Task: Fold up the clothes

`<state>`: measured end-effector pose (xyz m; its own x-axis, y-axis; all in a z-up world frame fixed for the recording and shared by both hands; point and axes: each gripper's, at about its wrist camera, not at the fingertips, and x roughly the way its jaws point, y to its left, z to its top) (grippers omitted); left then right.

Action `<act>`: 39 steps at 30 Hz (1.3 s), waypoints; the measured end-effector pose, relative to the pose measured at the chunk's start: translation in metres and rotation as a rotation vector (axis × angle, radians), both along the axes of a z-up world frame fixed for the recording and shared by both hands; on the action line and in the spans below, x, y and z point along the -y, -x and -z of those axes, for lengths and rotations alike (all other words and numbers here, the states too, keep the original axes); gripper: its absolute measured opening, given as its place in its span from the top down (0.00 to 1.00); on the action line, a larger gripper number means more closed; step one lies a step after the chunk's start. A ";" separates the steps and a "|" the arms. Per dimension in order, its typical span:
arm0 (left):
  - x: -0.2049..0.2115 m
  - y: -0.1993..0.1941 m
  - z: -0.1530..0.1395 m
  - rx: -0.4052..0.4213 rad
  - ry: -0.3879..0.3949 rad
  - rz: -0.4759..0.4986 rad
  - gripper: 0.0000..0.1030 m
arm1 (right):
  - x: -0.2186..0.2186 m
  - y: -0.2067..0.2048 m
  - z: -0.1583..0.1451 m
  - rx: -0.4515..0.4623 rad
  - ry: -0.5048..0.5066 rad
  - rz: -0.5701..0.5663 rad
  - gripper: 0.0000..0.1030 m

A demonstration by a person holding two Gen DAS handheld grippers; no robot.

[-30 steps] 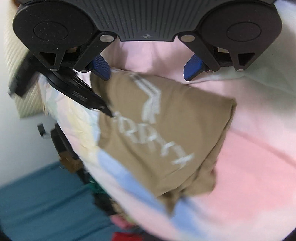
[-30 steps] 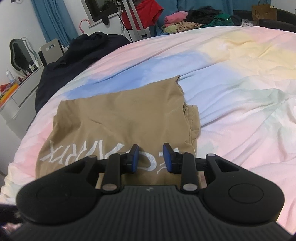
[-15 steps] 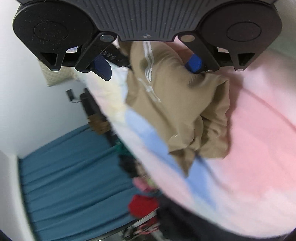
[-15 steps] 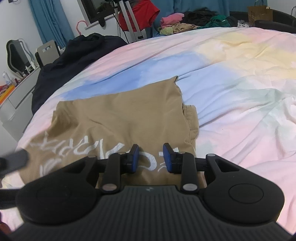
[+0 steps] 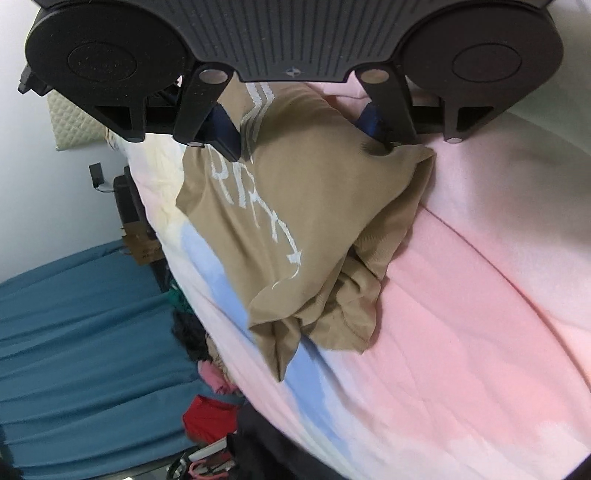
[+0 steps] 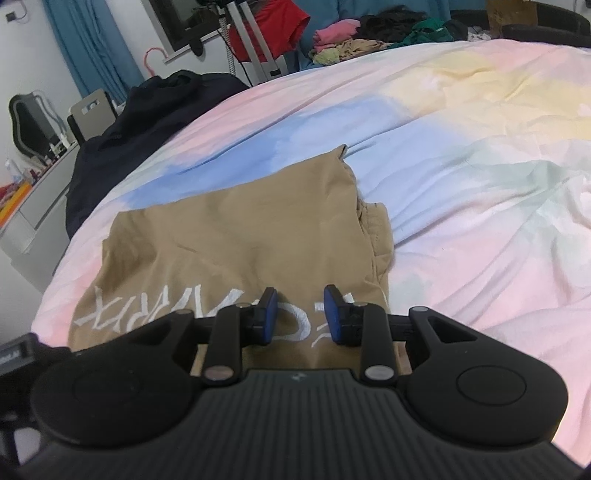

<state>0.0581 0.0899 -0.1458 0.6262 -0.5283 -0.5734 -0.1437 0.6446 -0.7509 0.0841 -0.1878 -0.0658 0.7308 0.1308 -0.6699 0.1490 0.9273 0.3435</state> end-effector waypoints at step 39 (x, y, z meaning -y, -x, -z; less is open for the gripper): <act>0.001 -0.003 -0.012 0.114 0.117 -0.060 0.76 | 0.030 0.056 0.053 -0.044 -0.868 0.300 0.11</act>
<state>0.0607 0.0891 -0.1335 0.7162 -0.5471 -0.4333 -0.0885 0.5447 -0.8339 0.0285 -0.2181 -0.1184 0.7918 0.4097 -0.4530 0.3711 0.2665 0.8895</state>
